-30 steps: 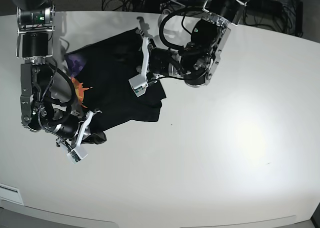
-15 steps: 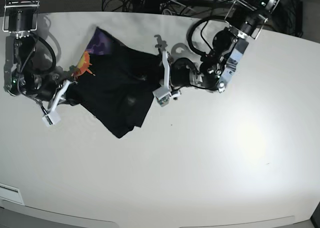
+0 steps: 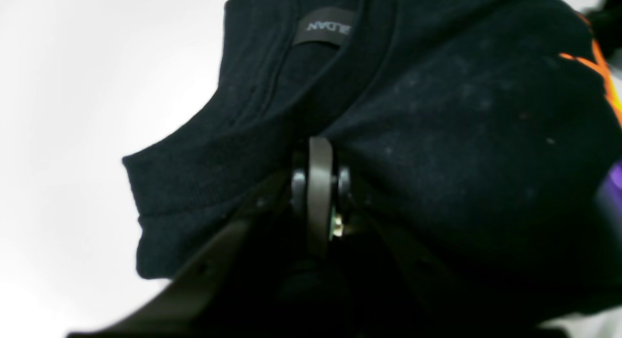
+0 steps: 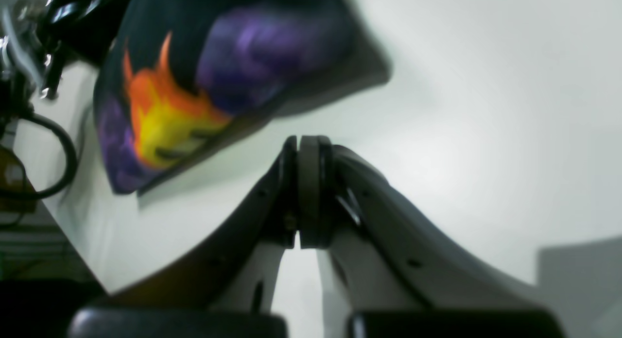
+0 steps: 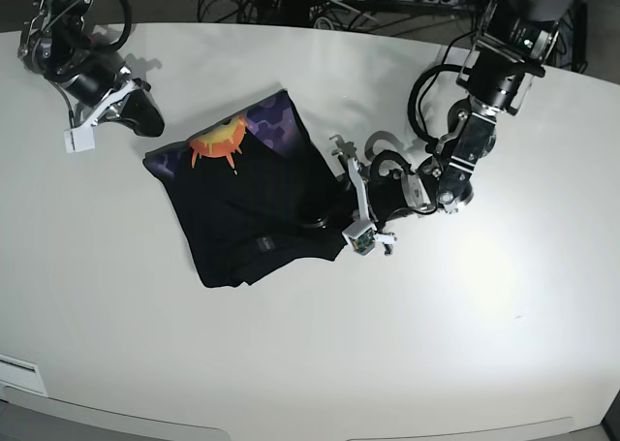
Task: Fold the T-shirt properly
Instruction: 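Push the folded shirt's sides square with both grippers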
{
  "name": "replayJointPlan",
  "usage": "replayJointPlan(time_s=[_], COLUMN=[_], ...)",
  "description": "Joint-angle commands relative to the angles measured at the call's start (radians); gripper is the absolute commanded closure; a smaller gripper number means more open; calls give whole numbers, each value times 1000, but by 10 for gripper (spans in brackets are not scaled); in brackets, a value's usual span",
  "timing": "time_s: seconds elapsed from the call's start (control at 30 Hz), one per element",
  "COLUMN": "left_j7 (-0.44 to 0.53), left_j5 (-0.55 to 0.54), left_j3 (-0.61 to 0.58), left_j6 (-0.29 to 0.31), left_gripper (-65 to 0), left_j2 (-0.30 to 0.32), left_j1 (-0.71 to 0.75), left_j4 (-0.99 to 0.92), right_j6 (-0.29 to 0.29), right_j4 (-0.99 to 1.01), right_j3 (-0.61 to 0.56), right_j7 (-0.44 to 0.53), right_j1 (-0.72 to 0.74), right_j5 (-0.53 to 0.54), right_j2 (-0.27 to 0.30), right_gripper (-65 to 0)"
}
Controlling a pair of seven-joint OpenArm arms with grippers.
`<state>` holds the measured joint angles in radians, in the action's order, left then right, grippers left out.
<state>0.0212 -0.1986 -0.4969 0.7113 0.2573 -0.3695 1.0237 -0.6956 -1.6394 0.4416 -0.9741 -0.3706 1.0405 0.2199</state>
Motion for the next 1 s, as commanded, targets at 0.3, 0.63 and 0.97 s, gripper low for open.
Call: replayJointPlan(time_s=[0.3, 0.63, 0.97], left_j7=[-350, -933, -619], left_j5=[-143, -503, -201], left_j3=[5, 68, 69], left_j6=[-13, -13, -113], left_gripper=[0, 0, 0], left_j2=[34, 156, 220], left_j1=[-53, -57, 96], left_j4=[246, 511, 350], right_j6=[26, 42, 42], right_j4=[-412, -177, -8], right_j3=[3, -152, -272], right_j7=[121, 237, 227], right_j1=[60, 235, 327], right_j5=[-255, -432, -462], right_j2=[33, 121, 129], right_gripper=[0, 0, 0])
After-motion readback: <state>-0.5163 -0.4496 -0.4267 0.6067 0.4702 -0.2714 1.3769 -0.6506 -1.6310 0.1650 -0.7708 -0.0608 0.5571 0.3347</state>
